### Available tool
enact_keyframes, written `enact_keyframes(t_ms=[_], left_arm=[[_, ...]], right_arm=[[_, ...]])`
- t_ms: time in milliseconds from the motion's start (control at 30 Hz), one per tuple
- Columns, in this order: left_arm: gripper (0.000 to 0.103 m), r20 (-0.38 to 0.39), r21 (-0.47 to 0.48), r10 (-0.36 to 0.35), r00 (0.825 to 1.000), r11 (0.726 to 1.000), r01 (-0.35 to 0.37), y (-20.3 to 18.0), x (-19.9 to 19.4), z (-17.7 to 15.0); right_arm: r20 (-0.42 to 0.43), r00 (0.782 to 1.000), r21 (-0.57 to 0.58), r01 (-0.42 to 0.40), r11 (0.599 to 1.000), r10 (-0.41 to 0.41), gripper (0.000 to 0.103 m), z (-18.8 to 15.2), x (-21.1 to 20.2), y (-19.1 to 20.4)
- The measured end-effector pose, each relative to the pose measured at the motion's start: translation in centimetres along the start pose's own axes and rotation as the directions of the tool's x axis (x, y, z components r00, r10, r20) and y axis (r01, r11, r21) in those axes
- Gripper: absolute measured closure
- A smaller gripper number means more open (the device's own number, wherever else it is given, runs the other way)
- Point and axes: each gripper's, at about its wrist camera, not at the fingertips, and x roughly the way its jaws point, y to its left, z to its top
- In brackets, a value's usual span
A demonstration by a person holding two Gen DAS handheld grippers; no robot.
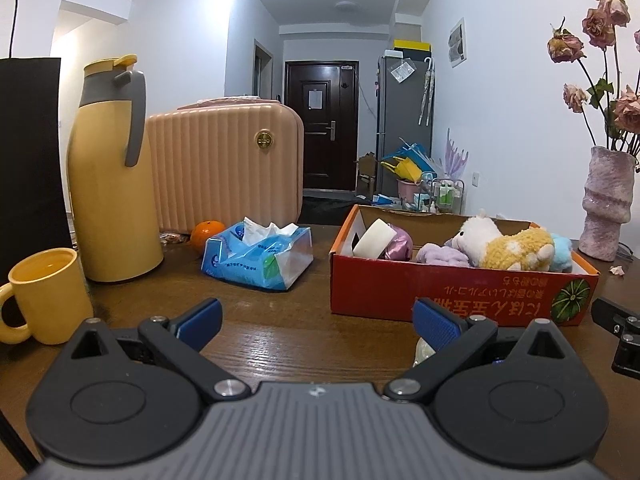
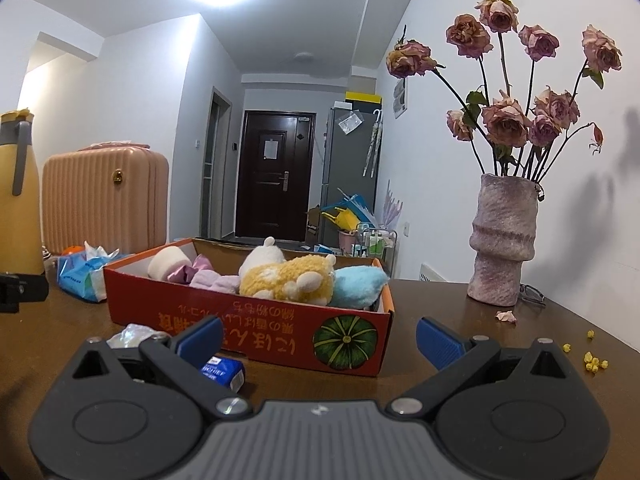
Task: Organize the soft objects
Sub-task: 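Move both tools back toward the plastic bag and blue tissue pack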
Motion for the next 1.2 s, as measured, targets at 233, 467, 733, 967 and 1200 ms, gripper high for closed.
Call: enact_keyframes(t_ms=[233, 467, 733, 967, 1200], left_arm=[[0.0, 0.0, -0.004, -0.009, 1.0, 1.0, 0.009, 0.3, -0.6, -0.1], [0.0, -0.001, -0.003, -0.014, 1.0, 1.0, 0.014, 0.3, -0.7, -0.1], [0.0, -0.002, -0.011, -0.033, 0.999, 0.999, 0.033, 0.4, -0.9, -0.1], [0.0, -0.024, 0.003, -0.056, 0.998, 0.998, 0.056, 0.2, -0.8, -0.3], [0.0, -0.031, 0.012, -0.056, 0.998, 0.998, 0.056, 0.7, -0.6, -0.4]], right_arm=[[-0.002, 1.0, -0.009, -0.007, 1.0, 0.007, 0.0, -0.2, -0.5, 0.1], [-0.007, 1.0, -0.012, -0.005, 1.0, 0.005, 0.0, -0.2, -0.6, 0.2], [-0.034, 0.999, -0.01, -0.031, 0.999, 0.031, 0.0, -0.3, -0.3, 0.2], [-0.115, 0.989, -0.047, -0.101, 0.994, 0.095, 0.0, -0.8, 0.3, 2.0], [-0.203, 0.973, -0.046, -0.121, 0.992, 0.11, 0.0, -0.8, 2.4, 4.7]])
